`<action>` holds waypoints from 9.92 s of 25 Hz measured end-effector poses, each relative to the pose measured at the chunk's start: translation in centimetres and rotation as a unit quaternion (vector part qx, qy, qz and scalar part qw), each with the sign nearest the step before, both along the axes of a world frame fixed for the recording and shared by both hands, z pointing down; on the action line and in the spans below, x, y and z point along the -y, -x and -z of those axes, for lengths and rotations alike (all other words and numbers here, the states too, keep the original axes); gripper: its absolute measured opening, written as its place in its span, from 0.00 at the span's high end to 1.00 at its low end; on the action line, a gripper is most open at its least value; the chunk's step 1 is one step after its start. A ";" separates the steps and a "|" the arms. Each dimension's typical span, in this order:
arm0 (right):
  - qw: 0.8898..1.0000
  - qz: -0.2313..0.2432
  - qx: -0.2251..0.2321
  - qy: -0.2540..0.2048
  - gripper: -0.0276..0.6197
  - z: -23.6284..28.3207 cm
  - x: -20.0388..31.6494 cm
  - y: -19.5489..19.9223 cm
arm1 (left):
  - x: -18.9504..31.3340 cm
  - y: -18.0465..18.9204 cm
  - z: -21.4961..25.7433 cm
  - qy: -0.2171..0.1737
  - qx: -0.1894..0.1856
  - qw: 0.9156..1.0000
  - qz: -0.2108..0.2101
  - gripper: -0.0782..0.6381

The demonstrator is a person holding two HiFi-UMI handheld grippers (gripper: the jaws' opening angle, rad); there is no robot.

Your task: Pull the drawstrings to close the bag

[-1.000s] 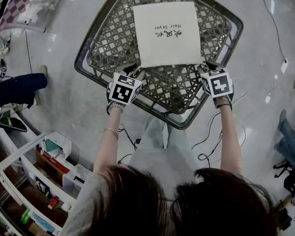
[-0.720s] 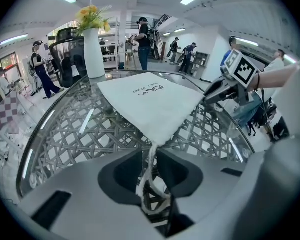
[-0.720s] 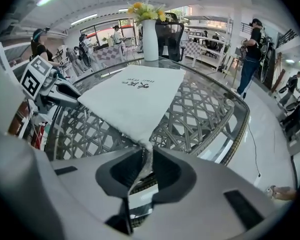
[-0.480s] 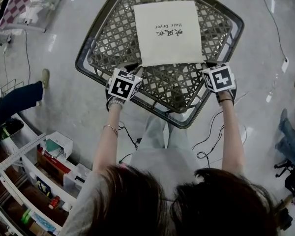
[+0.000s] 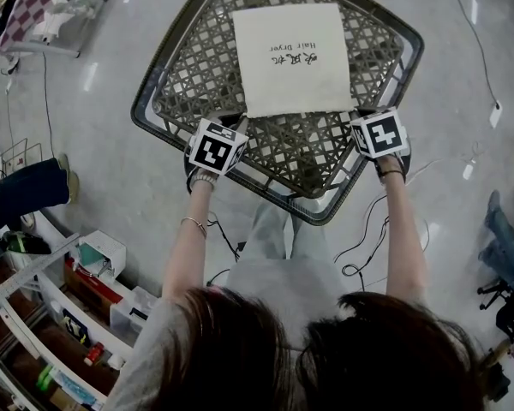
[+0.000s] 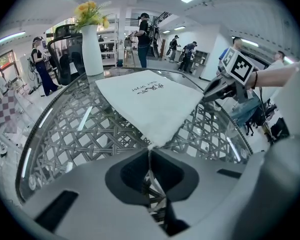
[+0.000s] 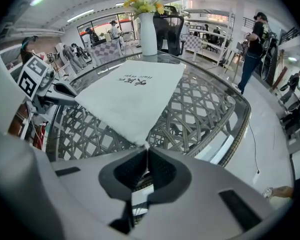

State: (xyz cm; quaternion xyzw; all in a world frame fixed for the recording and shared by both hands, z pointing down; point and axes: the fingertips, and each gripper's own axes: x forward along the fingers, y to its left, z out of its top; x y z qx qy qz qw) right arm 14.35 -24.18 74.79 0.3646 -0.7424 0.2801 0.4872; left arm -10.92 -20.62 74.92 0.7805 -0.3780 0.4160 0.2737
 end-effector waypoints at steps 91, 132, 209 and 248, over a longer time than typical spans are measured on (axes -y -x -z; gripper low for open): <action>0.929 -0.056 0.123 -0.346 0.92 29.4 8.4 0.6 | 10.2 2.4 28.5 -0.283 -0.057 0.953 0.093 0.85; 0.874 -0.172 0.158 -0.427 0.92 34.0 8.8 -2.2 | 10.4 3.3 35.0 -0.391 -0.050 0.906 0.156 0.85; 0.776 -0.365 0.229 -0.460 0.92 35.3 9.7 -10.2 | 11.7 4.1 37.1 -0.428 -0.101 0.866 0.240 0.85; 0.724 -0.438 0.270 -0.460 0.92 35.4 9.7 -14.2 | 12.2 4.2 37.7 -0.433 -0.127 0.852 0.266 0.85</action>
